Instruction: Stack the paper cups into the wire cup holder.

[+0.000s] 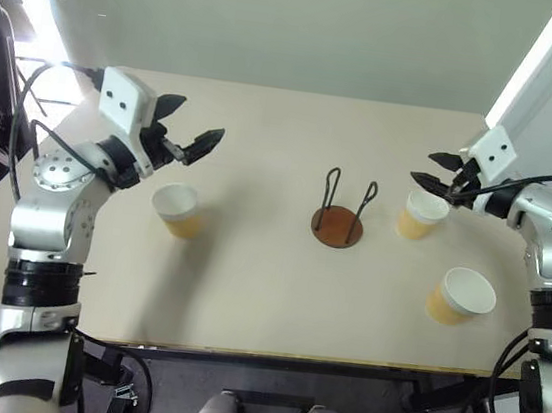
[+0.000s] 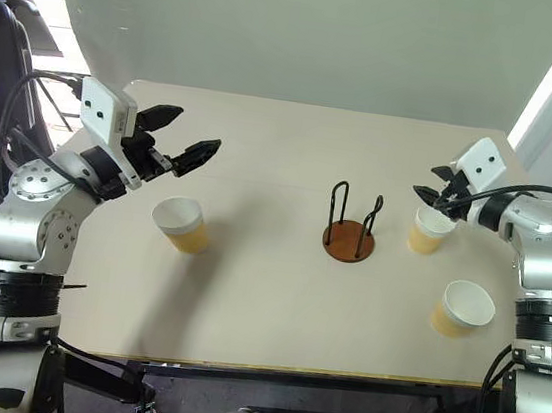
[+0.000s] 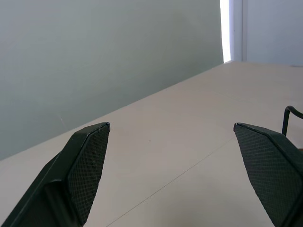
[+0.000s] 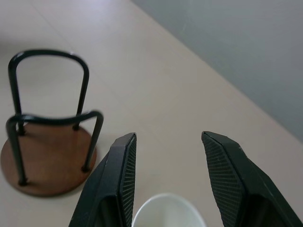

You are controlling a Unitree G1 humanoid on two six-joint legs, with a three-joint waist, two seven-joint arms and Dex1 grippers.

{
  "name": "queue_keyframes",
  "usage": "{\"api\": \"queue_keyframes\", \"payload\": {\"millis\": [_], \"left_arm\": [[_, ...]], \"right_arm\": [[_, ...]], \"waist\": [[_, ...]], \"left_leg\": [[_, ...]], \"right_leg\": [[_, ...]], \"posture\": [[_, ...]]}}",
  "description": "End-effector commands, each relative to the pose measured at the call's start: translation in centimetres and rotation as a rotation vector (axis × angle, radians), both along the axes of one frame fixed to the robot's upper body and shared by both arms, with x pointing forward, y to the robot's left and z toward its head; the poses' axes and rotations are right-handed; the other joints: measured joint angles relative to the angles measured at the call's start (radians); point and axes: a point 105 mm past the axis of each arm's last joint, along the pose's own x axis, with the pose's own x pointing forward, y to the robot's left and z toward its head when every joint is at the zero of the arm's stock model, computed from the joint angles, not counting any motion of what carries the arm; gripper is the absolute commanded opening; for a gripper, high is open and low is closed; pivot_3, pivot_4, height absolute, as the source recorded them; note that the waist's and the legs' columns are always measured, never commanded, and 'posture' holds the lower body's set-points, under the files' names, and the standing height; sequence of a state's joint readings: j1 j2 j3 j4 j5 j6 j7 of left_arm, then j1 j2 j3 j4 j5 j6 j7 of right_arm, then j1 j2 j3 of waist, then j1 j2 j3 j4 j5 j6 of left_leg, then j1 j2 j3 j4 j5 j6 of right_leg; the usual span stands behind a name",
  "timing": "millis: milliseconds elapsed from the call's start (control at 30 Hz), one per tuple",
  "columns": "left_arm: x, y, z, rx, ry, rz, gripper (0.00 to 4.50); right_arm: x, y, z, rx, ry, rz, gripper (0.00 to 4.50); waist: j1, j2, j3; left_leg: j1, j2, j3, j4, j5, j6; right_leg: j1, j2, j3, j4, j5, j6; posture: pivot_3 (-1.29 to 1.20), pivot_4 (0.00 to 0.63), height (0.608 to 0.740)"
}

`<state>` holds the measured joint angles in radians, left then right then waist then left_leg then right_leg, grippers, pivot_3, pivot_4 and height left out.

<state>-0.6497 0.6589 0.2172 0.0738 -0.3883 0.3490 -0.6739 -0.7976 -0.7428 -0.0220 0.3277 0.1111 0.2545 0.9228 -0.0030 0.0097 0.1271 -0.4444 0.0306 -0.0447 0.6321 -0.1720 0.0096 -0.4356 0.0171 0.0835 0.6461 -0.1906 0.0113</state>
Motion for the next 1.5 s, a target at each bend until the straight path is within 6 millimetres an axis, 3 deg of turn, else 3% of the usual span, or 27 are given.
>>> {"api": "queue_keyframes", "payload": {"millis": [33, 67, 167, 333, 567, 733, 933, 1033, 1200, 1367, 1500], "left_arm": [[-0.3, -0.3, 1.5, 0.014, -0.061, -0.011, 4.50], [-0.2, -0.3, 1.5, 0.014, -0.061, -0.012, 4.50], [-0.2, -0.5, 1.5, 0.013, -0.061, -0.017, 4.50], [-0.1, -0.6, 1.5, 0.014, -0.059, -0.024, 4.50], [-0.1, -1.0, 1.1, 0.023, -0.042, -0.056, 4.50], [-1.4, -1.6, -0.3, 0.029, 0.074, -0.212, 4.50], [-1.5, -0.9, -0.4, 0.048, 0.101, -0.215, 4.50], [-0.7, -0.4, -0.5, 0.116, 0.050, -0.135, 4.50], [-1.7, -1.4, -1.2, 0.137, 0.084, -0.238, 4.50], [-1.6, -1.3, -0.8, 0.153, 0.074, -0.234, 4.50], [-1.4, -1.0, -0.4, 0.164, 0.063, -0.222, 4.50]], "right_arm": [[-0.8, -0.2, 2.0, 0.021, -0.041, 0.016, 2.18], [-0.9, -0.2, 1.9, 0.030, -0.029, 0.020, 2.18], [-1.1, -0.2, 2.1, 0.059, -0.009, 0.025, 2.73], [-1.5, -0.1, 1.9, 0.053, 0.024, 0.028, 4.43], [-3.2, 0.6, 2.1, 0.088, 0.128, 0.098, 4.47], [-3.9, 0.3, 1.6, 0.047, 0.159, 0.100, 4.47], [-4.0, 0.2, 1.5, 0.038, 0.147, 0.086, 4.47], [-4.1, 0.3, 1.2, 0.038, 0.153, 0.086, 4.47], [-5.4, 2.2, 0.4, 0.161, 0.266, 0.130, 4.47], [-6.7, 3.5, -0.6, 0.232, 0.397, 0.134, 4.47], [-6.5, 4.1, -1.1, 0.300, 0.473, 0.076, 4.47]], "waist": [[0.000, 0.000, 0.000], [0.000, 0.000, 0.000], [0.000, 0.000, 0.000], [0.001, 0.000, 0.000], [0.001, 0.000, 0.000], [0.002, 0.000, 0.000], [0.001, 0.000, 0.000], [0.001, 0.000, 0.000], [0.001, -0.001, 0.000], [0.002, -0.001, 0.000], [0.001, -0.001, 0.000]], "left_leg": [[0.000, 0.000, 0.000, 0.000, 0.000, 0.000], [0.000, 0.000, 0.000, 0.000, 0.000, 0.000], [0.000, 0.000, 0.000, 0.000, 0.000, 0.000], [0.000, 0.000, 0.000, 0.000, 0.000, 0.000], [0.000, 0.000, 0.001, 0.000, 0.000, 0.000], [0.000, 0.000, 0.001, 0.000, 0.000, 0.000], [0.000, 0.000, 0.000, 0.000, 0.000, 0.000], [0.000, 0.000, 0.000, 0.001, 0.000, 0.001], [0.000, 0.000, 0.000, 0.001, 0.000, 0.001], [0.000, 0.000, 0.001, 0.000, 0.000, 0.001], [0.000, 0.000, 0.001, 0.001, 0.000, 0.001]], "right_leg": [[0.000, 0.000, 0.000, 0.000, 0.000, 0.000], [0.000, 0.000, 0.000, 0.000, 0.000, 0.000], [0.000, 0.000, 0.000, 0.000, 0.000, 0.000], [0.000, 0.000, 0.000, 0.000, 0.000, 0.001], [0.000, 0.000, 0.000, 0.000, -0.001, 0.001], [0.001, 0.000, 0.000, -0.001, -0.001, 0.002], [0.001, 0.000, 0.000, 0.000, -0.001, 0.002], [0.001, 0.000, 0.000, 0.000, -0.001, 0.002], [0.001, 0.000, 0.000, -0.001, -0.002, 0.003], [0.001, 0.000, 0.000, -0.001, -0.002, 0.003], [0.001, 0.000, 0.000, -0.001, -0.002, 0.003]], "posture": [[0.00, 0.150, 0.740], [0.00, 0.150, 0.740], [0.00, 0.150, 0.740], [0.00, 0.150, 0.740], [0.00, 0.150, 0.740], [0.00, 0.150, 0.740], [0.00, 0.150, 0.740], [0.00, 0.150, 0.740], [0.00, 0.150, 0.740], [0.00, 0.150, 0.740], [0.00, 0.150, 0.740]]}}
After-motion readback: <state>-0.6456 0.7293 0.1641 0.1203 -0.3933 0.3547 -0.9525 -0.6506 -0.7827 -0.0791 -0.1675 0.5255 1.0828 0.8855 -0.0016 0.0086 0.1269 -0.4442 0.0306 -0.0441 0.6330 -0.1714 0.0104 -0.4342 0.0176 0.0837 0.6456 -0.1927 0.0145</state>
